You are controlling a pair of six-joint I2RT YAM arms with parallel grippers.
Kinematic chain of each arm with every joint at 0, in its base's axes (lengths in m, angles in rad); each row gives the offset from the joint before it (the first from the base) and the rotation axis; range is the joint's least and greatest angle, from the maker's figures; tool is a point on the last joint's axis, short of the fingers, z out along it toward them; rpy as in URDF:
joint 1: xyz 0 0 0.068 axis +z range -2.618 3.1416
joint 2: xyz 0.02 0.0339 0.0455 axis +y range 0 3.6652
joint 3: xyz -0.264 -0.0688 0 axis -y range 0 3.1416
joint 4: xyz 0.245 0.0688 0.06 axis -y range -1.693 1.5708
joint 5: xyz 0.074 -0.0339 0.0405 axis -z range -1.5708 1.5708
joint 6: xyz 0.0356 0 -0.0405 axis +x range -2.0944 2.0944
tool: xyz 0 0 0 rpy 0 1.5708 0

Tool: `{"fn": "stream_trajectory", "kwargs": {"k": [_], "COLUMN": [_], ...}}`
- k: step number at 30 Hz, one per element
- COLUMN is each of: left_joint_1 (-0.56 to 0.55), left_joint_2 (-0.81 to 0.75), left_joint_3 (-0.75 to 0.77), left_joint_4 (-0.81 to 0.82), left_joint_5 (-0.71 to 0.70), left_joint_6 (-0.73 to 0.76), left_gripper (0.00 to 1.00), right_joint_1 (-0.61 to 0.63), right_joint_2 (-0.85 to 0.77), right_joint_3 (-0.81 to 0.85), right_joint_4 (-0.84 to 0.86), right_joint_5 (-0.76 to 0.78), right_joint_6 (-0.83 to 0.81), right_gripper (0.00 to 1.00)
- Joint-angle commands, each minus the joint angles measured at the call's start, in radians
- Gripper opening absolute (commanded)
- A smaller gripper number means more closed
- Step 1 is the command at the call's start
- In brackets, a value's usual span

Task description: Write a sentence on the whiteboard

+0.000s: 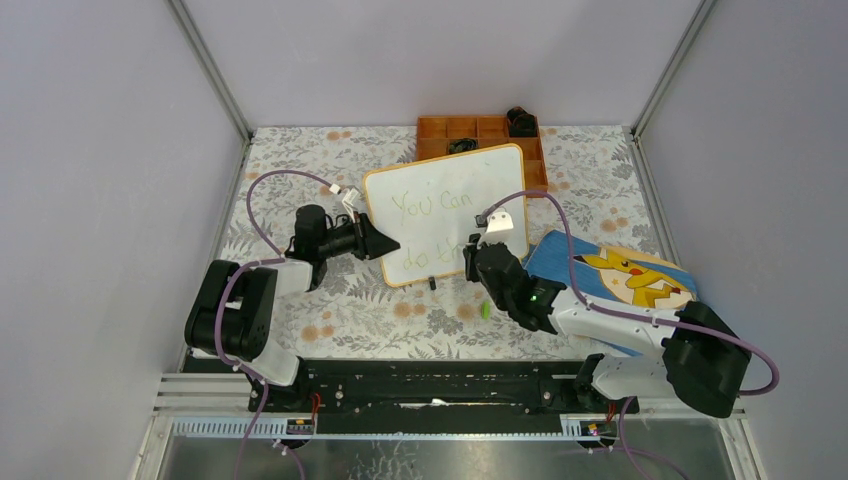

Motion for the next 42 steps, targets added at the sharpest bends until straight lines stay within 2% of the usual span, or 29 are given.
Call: {"fn": "stream_trajectory", "kwargs": {"k": [1, 24, 34, 42], "left_joint_1": [-0.006, -0.021, -0.024, -0.026], "left_joint_2": [-0.017, -0.028, -0.030, -0.034], "left_joint_3": [0.015, 0.020, 0.021, 0.023], "left_joint_4": [-0.010, -0.046, -0.054, -0.063], "left_joint_5": [-0.016, -0.028, -0.032, -0.035], "left_joint_6": [0.035, 0.062, 0.069, 0.075], "left_gripper": [0.39, 0.39, 0.39, 0.39], "right_joint_1": [-0.009, -0.010, -0.009, -0.009], "right_joint_2": [-0.033, -0.072, -0.174, -0.125], "right_joint_3": [0.006, -0.057, -0.047, -0.029], "right_joint_4": [0.014, -0.048, -0.032, -0.004], "right_joint_5": [0.040, -0.001, 0.029, -0.012], "right_joint_6": [-0.005, 0.019, 0.000, 0.001], "right_gripper": [0.00, 0.00, 0.00, 0.00]}}
